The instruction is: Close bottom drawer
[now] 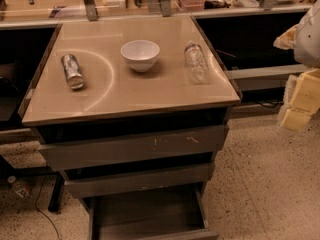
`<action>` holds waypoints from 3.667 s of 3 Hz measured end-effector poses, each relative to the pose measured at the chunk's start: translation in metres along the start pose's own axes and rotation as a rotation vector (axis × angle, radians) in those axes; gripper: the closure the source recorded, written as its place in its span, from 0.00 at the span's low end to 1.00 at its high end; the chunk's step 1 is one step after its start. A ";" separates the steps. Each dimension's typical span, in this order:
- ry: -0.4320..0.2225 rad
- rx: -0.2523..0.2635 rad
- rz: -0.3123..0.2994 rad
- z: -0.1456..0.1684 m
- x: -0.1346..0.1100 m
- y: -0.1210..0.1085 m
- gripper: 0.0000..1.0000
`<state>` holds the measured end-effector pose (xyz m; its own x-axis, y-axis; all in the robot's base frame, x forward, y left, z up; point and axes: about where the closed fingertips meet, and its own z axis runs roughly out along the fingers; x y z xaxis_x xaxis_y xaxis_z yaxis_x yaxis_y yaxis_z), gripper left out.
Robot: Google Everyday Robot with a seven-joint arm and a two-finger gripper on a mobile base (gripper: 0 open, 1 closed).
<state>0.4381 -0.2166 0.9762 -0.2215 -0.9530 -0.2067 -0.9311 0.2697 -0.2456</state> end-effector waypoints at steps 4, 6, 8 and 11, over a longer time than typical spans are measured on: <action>0.000 0.000 0.000 0.000 0.000 0.000 0.64; 0.000 0.000 0.000 0.000 0.000 0.000 1.00; -0.049 0.023 0.055 0.022 -0.021 0.038 1.00; -0.177 -0.307 0.074 0.267 -0.127 0.192 1.00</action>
Offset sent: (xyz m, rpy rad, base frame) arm 0.0000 0.0000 0.0000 0.0000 0.0000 0.0000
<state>0.3645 -0.0069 0.7021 -0.2633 -0.8864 -0.3808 -0.9639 0.2576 0.0668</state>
